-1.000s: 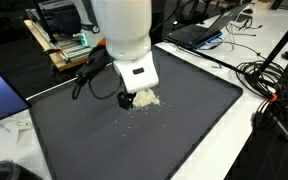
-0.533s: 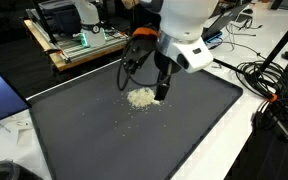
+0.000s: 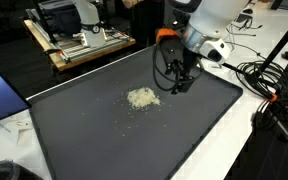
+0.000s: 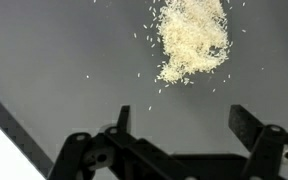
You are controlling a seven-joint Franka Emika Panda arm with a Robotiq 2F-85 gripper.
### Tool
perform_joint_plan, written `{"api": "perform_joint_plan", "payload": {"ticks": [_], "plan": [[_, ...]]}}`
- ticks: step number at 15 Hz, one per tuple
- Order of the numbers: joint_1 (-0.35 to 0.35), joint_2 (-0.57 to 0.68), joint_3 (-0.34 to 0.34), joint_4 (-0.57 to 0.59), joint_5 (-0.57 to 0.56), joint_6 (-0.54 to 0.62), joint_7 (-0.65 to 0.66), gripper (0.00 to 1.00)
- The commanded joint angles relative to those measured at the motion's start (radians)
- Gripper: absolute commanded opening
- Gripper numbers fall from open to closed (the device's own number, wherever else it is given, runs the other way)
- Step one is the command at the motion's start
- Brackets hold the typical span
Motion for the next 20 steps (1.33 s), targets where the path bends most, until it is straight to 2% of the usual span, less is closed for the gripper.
{"api": "perform_joint_plan", "payload": {"ticks": [1,5,9,13,15,20], "plan": [[0.083,0.036,-0.043,0.051,-0.095,-0.104,0.038,1.00],[0.155,0.025,-0.071,0.017,-0.141,-0.152,0.266,1.00],[0.187,0.000,-0.087,-0.049,-0.112,-0.151,0.511,1.00],[0.186,-0.029,-0.092,-0.138,-0.091,-0.130,0.742,1.00],[0.170,-0.048,-0.073,-0.180,-0.085,-0.139,0.857,1.00],[0.162,-0.175,-0.072,-0.385,-0.025,-0.040,1.130,1.00]]}}
